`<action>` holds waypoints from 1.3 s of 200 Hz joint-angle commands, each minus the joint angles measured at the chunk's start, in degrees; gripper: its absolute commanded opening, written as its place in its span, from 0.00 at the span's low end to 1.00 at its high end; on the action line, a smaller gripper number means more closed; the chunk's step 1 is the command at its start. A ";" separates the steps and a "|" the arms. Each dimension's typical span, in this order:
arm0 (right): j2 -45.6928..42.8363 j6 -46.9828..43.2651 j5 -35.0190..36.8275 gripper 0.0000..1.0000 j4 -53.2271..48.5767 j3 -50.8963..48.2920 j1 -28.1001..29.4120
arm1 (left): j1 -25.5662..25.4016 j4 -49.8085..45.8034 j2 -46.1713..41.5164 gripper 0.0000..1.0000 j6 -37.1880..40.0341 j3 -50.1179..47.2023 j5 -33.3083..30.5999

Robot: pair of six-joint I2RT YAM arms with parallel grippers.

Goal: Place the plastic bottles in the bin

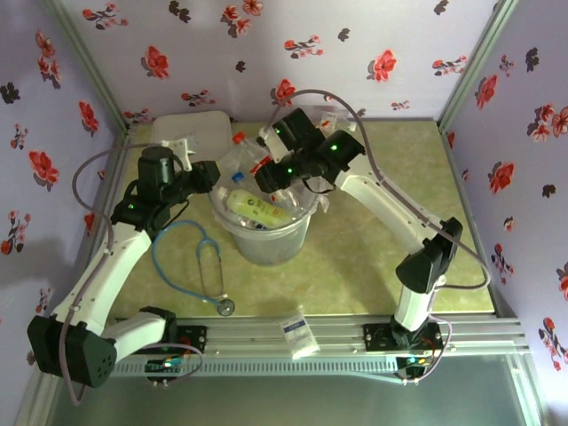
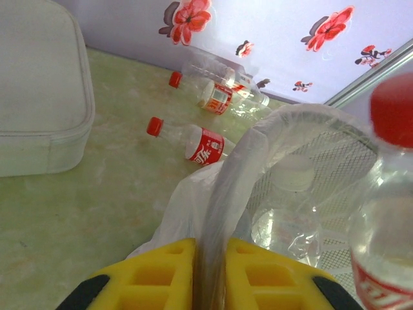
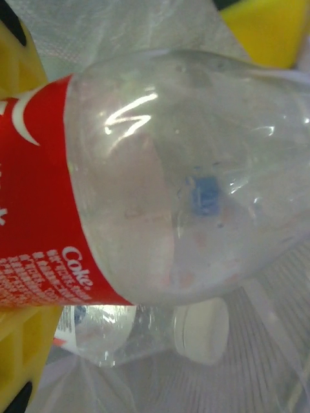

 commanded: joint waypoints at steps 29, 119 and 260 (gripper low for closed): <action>-0.56 -3.93 0.60 0.55 -4.00 -3.74 0.72 | -0.39 -1.83 0.72 0.16 1.72 0.59 -0.21; -1.93 -8.61 10.55 0.82 -9.15 4.95 0.28 | -0.37 -2.80 0.68 0.16 2.38 1.41 -0.31; 8.83 -3.31 -6.84 0.49 -1.30 7.74 -1.18 | -0.37 -3.01 1.01 0.16 2.09 2.03 -0.35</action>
